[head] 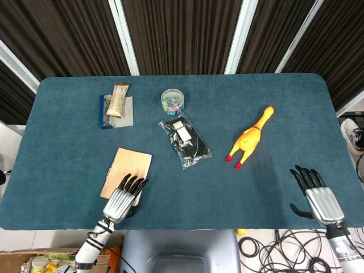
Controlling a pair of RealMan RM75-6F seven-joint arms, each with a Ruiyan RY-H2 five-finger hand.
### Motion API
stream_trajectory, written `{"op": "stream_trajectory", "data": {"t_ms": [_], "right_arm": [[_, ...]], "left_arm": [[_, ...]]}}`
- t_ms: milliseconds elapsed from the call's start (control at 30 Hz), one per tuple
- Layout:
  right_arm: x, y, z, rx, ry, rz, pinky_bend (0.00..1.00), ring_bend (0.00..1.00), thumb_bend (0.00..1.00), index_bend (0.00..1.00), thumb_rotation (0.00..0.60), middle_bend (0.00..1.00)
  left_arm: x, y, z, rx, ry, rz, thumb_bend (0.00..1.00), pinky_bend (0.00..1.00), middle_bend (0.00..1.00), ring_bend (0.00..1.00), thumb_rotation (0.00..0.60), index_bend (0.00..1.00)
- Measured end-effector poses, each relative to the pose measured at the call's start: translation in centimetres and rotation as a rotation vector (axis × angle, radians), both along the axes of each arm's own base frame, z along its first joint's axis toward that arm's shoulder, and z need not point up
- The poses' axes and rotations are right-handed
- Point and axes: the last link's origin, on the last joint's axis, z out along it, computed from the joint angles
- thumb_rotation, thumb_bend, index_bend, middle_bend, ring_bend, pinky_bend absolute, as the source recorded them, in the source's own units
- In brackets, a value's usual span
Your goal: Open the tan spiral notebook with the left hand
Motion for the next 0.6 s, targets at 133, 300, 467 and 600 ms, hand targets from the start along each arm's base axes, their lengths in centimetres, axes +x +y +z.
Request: {"op": "stream_trajectory", "data": {"t_ms": [133, 300, 467, 600], "right_arm": [[0.0, 0.1, 0.1, -0.001, -0.005, -0.002, 0.00, 0.00, 0.18, 0.00, 0.600, 0.00], [-0.2, 0.1, 0.2, -0.002, -0.006, -0.006, 0.00, 0.00, 0.18, 0.00, 0.600, 0.00], [-0.3, 0.1, 0.0, 0.008, -0.005, -0.011, 0.00, 0.00, 0.18, 0.00, 0.600, 0.00], [-0.3, 0.1, 0.0, 0.008, -0.003, -0.014, 0.00, 0.00, 0.18, 0.00, 0.600, 0.00]], "left_arm": [[-0.2, 0.2, -0.3, 0.015, 0.026, 0.003, 0.31, 0.09, 0.14, 0.09, 0.600, 0.08], [-0.6, 0.3, -0.5, 0.034, 0.046, 0.010, 0.32, 0.09, 0.14, 0.10, 0.600, 0.08], [-0.8, 0.5, -0.5, 0.059, 0.062, 0.013, 0.37, 0.10, 0.16, 0.12, 0.600, 0.08], [-1.1, 0.9, -0.6, 0.086, 0.068, 0.022, 0.38, 0.12, 0.20, 0.17, 0.600, 0.12]]}}
